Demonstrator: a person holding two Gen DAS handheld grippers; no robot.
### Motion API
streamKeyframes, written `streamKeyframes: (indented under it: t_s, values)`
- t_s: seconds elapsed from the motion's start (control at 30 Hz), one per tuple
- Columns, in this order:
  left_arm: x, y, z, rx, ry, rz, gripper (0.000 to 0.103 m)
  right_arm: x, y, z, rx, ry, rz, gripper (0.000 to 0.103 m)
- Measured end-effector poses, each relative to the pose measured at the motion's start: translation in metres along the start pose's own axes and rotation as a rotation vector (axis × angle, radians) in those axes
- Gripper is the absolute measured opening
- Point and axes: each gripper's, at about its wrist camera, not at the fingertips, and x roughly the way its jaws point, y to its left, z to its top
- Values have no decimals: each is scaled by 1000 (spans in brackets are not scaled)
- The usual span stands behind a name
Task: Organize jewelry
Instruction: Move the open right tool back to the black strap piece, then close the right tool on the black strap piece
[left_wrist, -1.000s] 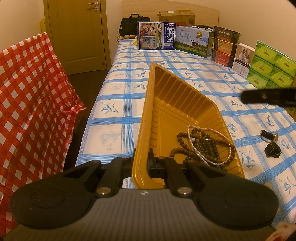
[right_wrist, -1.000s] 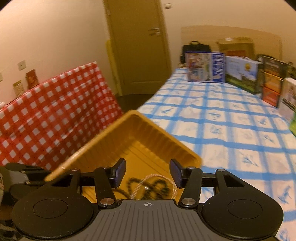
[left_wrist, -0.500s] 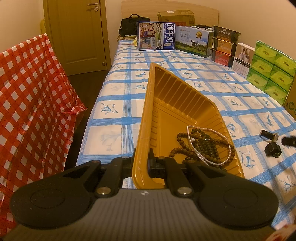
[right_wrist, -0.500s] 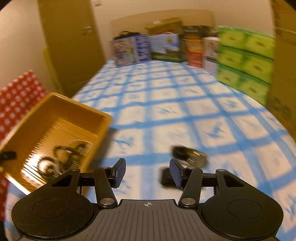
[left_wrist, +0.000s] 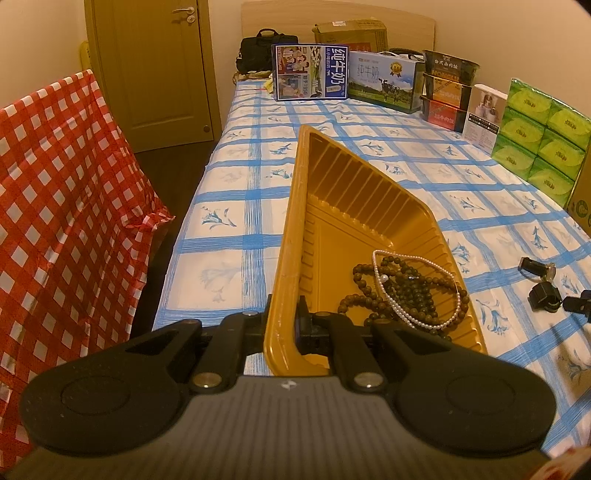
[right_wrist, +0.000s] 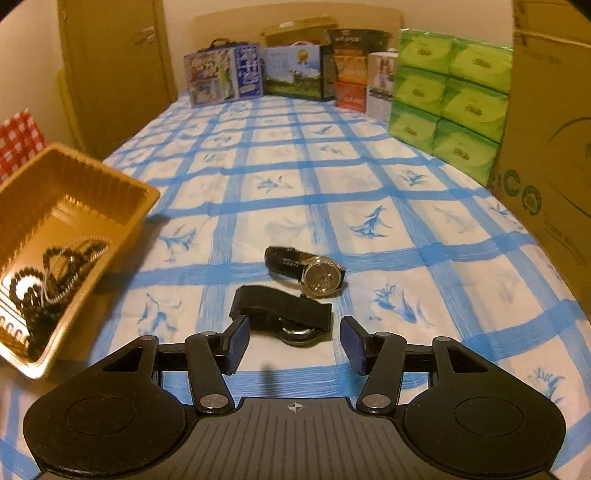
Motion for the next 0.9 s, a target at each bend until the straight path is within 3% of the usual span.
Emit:
streamKeyframes:
  t_s: [0.23, 0.53, 0.77, 0.9]
  values:
    - [-2, 1, 4, 2, -2, -3, 7, 13, 5, 1, -20, 25, 18, 73]
    - [-4, 1, 6, 1, 0, -3, 7, 36, 31, 16, -45, -3, -32, 80]
    - [-4, 1, 4, 1, 0, -4, 7, 66, 32, 14, -68, 63, -128, 80]
    - [-4, 1, 4, 0, 0, -4, 7, 66, 17, 9, 21, 50, -82, 80]
